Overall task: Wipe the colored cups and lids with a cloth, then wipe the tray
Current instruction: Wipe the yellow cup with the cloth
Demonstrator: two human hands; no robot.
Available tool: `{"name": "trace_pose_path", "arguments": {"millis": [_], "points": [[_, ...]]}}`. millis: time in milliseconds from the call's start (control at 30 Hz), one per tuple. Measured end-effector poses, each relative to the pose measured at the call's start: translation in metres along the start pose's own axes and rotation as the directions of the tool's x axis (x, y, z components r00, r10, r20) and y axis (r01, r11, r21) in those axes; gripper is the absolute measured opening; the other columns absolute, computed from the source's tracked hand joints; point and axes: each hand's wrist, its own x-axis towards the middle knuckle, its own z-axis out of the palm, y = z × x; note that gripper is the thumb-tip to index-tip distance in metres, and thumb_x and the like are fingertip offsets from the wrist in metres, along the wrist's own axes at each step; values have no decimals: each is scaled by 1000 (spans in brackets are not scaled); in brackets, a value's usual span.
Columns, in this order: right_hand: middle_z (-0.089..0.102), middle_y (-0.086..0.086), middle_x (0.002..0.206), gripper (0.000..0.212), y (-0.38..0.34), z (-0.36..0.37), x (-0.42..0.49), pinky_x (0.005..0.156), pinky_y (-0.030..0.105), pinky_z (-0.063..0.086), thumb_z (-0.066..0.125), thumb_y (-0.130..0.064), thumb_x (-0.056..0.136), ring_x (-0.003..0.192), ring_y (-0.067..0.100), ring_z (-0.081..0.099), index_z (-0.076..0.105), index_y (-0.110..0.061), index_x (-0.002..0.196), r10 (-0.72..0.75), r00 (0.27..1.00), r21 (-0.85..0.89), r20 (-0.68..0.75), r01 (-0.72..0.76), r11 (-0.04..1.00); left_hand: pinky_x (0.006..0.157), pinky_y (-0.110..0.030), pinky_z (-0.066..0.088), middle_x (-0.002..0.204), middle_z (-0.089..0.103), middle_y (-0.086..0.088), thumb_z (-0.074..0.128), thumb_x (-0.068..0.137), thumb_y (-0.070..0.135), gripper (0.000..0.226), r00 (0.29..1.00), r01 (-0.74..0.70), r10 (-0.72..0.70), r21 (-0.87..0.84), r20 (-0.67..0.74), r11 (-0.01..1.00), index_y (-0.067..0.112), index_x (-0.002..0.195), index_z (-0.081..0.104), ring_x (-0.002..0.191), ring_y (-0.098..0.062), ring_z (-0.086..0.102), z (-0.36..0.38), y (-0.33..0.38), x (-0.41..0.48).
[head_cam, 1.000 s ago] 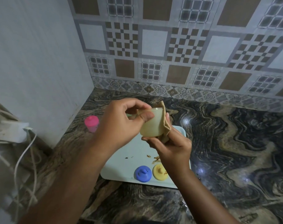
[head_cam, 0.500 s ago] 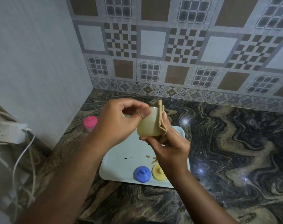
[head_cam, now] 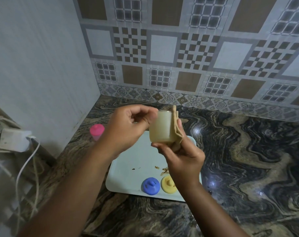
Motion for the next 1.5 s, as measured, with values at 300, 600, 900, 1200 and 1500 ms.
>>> {"name": "trace_pose_path", "arguments": {"millis": [300,600,900,1200,1500], "points": [[64,28,129,74,-1,-3,9,87,7,52,93,-27,70,113,-9,63,61,6,128,-300,948,-256,108,318,913,76,-23,58,82,73,9,78,81,15,9,997,-67,75,210,-30,975,22,86,75,82,-8,69,-5,9,3],[62,10,52,44,-14,-1,8,57,34,62,93,-18,68,52,12,59,77,0,105,272,962,251,29,-271,929,86,-44,60,102,77,5,67,87,30,24,1000,-7,7,-24,2,1000,20,107,76,100,-14,72,-6,13,0],[78,18,98,77,8,-5,11,80,5,49,90,-35,70,73,9,66,62,8,127,-247,956,-231,158,279,932,76,-27,59,80,74,11,78,83,15,12,997,-81,84,235,1,969,26,86,75,77,-9,70,-2,8,4],[70,-1,55,18,-10,-3,4,51,23,56,85,7,69,49,10,67,74,-3,80,264,958,244,107,-283,927,82,-47,61,100,76,3,68,85,26,15,994,111,-109,-103,21,988,30,95,78,103,-22,71,1,-4,3],[64,25,129,69,9,-4,11,95,8,50,84,-38,78,124,-11,56,63,6,126,-331,932,-239,147,359,902,68,-14,49,83,70,17,74,86,20,12,987,-123,151,360,-50,925,32,86,74,80,-4,62,7,11,1]]}}
